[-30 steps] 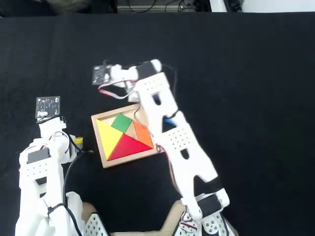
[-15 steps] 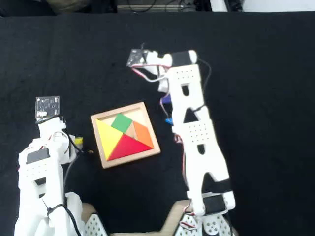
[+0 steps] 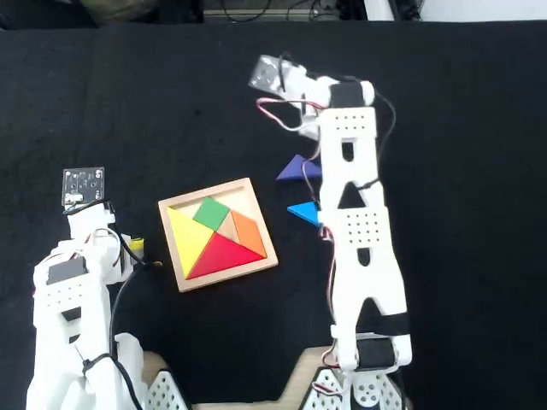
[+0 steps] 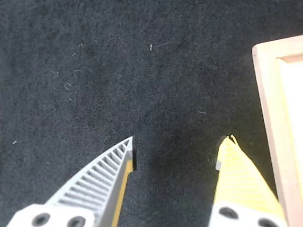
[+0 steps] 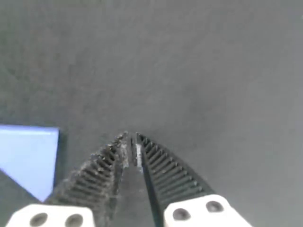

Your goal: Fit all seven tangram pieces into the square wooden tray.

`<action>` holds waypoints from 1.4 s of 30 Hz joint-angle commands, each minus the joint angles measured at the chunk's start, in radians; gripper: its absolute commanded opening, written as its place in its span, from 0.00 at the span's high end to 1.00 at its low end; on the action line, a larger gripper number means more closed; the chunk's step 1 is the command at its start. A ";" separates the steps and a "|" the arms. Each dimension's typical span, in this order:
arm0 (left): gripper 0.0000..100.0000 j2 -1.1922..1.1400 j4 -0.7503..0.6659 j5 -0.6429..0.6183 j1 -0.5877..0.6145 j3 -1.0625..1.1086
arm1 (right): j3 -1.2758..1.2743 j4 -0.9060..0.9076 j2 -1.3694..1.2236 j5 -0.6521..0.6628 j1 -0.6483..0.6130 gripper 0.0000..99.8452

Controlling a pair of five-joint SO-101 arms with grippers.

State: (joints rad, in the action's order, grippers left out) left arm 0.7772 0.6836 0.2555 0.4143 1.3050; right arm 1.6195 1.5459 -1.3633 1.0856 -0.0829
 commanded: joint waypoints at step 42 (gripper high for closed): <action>0.72 0.002 -0.020 -0.003 0.001 -0.008 | -0.657 0.137 0.605 -0.091 -0.025 0.99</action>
State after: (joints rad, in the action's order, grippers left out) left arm 0.7772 0.6836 0.2555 0.4143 1.3050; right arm 0.8938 1.7070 -0.8355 1.0487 -0.1258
